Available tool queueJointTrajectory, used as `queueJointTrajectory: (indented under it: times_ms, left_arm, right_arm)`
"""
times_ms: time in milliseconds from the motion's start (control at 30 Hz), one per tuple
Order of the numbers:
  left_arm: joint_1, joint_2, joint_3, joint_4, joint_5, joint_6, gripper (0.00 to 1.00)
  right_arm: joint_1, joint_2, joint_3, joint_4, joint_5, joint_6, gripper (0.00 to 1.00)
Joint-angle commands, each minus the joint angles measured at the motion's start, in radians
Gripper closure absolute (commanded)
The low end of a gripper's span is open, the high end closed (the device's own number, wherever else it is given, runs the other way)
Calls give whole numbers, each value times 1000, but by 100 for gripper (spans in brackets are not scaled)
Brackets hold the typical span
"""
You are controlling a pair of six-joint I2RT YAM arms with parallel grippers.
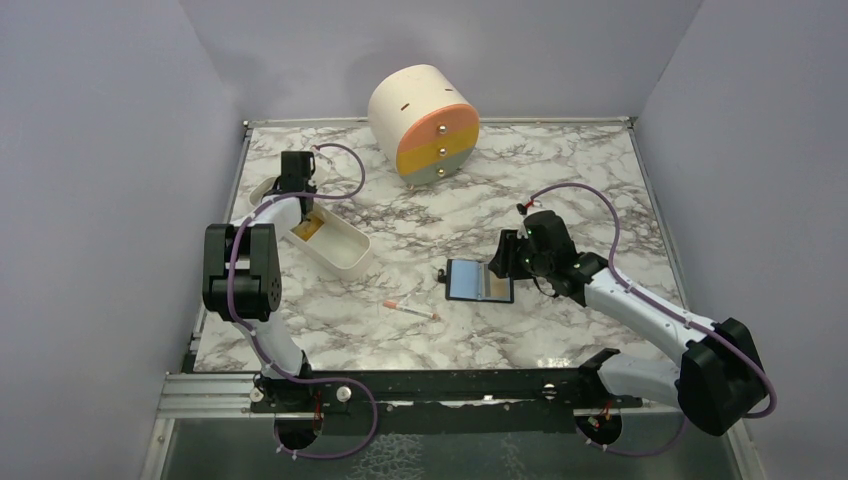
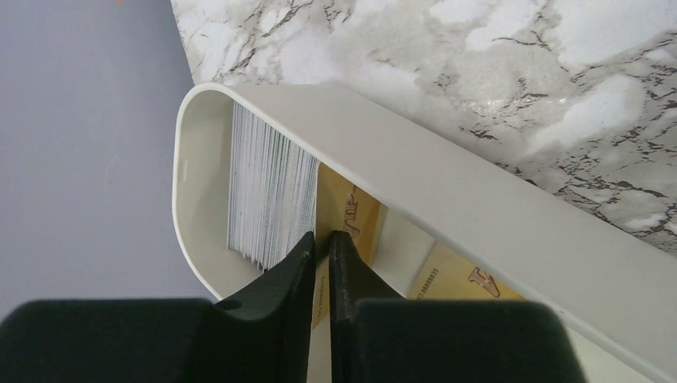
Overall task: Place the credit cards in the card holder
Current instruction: Pick up the credit card from the storage box.
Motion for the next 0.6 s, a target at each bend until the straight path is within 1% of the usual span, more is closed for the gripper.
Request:
queueJointTrajectory:
  times_ms: [0,33,67,300,433,500,567]
  left_arm:
    - [12,-12,45,-66,30,-42,96]
    - [12,-15,55,-84,28,-60,99]
    - [12,-18,65,-106,26,-79,100]
    - [11,-74,81,-187,138,-209,100]
    - [11,-148,76,-215,192,-285,100]
    - [12,-174,82,-235,198,-326,100]
    - [11,-209,96,-260,245,-372,100]
  right_arm:
    - [2,-2,28,18,8,-12,55]
    - [1,-5,27,18,7,-12,55]
    - [1,-6,23,18,6,-11,55]
    - [1,-19,9,20,-11,-12,55]
    - [2,-31,13,10,-13,-16,55]
    - [2,-38,15,2,-11,-14,55]
    - [1,-44,19,-7,-9,-10,55]
